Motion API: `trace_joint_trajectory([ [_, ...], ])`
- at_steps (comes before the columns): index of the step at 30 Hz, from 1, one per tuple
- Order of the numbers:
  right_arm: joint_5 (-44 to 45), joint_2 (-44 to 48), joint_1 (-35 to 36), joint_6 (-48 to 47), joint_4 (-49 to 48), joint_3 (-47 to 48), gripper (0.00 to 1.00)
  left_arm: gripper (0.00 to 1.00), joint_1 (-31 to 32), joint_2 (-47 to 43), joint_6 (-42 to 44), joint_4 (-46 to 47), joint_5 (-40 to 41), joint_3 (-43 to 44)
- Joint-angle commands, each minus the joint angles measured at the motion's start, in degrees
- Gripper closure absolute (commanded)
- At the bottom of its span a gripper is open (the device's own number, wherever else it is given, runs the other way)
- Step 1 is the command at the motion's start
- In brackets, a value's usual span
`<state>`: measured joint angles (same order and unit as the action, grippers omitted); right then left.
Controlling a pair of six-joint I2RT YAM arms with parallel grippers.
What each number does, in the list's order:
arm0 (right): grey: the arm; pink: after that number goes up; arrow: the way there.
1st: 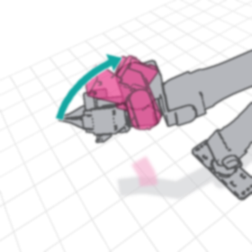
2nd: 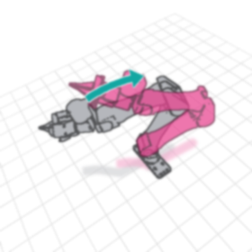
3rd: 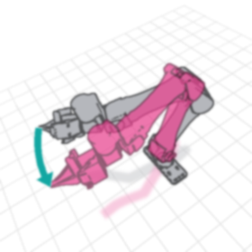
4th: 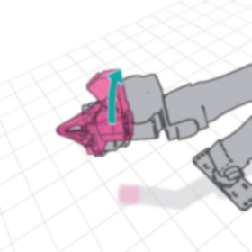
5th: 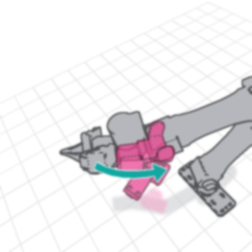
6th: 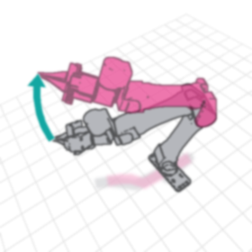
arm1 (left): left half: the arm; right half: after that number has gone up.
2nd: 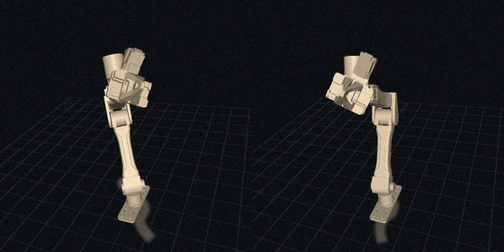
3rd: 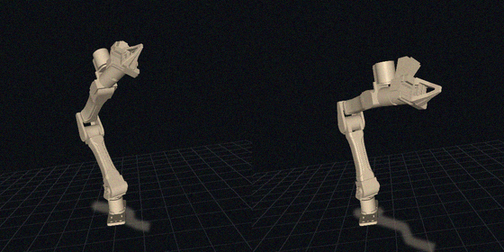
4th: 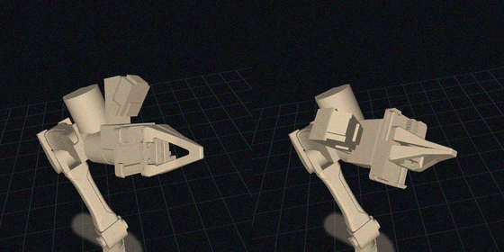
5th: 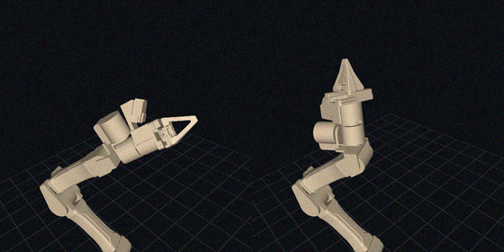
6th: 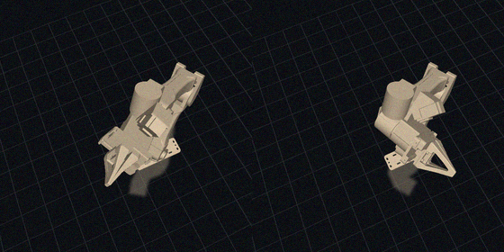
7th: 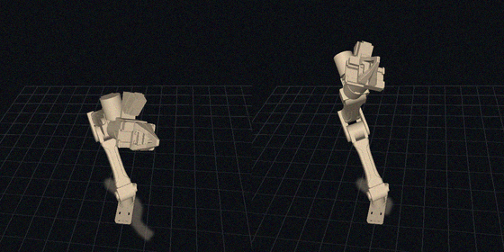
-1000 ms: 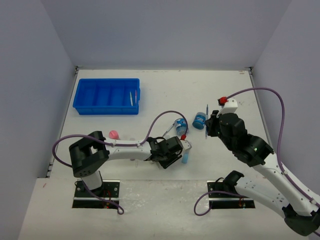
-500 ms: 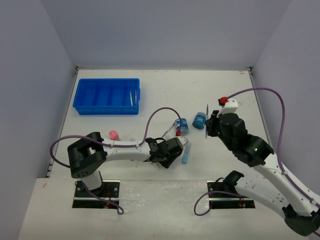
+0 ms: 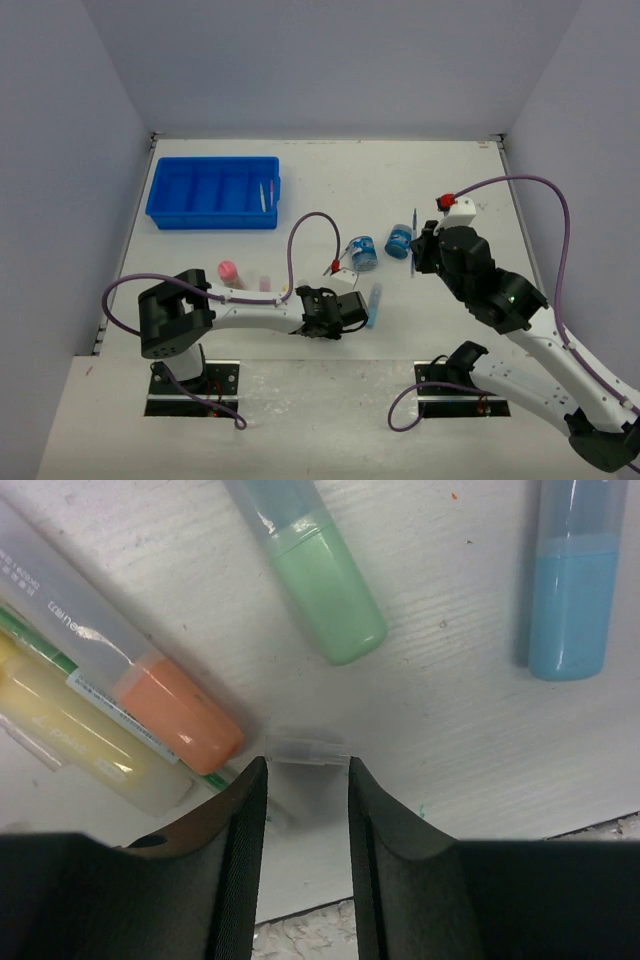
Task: Sort the stationery into containers
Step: Close the pen cap on the pen.
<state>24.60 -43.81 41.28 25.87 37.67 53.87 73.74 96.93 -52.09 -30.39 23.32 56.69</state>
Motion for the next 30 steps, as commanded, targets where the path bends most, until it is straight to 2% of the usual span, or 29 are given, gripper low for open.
trace_joint_trajectory([
  [1, 0.8, -0.1, -0.1, 0.1, -2.3, -0.4, 1.0, 0.78, 1.6, 0.7, -8.4, -0.8, 5.4, 1.1],
  [6, 0.9, -0.2, -0.1, 0.1, -2.3, -0.4, 1.0, 0.72, 2.6, 2.5, -7.2, -0.6, 5.6, 2.7],
  [11, 0.8, 0.1, -0.1, 0.0, -2.3, -0.5, 1.0, 0.56, 2.7, 3.4, -5.4, -0.6, 5.0, 3.8],
  [13, 0.7, 0.0, -0.1, 0.0, -2.3, -0.5, 1.0, 0.53, 2.7, 3.3, -5.1, -0.7, 4.9, 3.9],
  [20, 0.5, -0.2, -0.1, -0.1, -2.3, -0.3, 1.0, 0.33, 3.2, -0.1, -0.4, -0.6, 5.7, 4.4],
  [24, 0.6, 0.1, -0.1, -0.2, -2.3, -0.3, 1.0, 0.3, 3.3, -2.3, 5.2, 0.1, 6.1, 4.8],
  [27, 1.0, 0.7, -0.1, -0.1, -2.2, -0.2, 1.0, 0.27, 3.3, -5.4, 15.1, 3.5, 6.0, 3.3],
  [30, 1.2, 2.0, -0.1, 0.1, -2.2, 0.0, 1.0, 0.21, 3.1, -8.9, 23.8, 4.8, 5.9, 3.1],
])
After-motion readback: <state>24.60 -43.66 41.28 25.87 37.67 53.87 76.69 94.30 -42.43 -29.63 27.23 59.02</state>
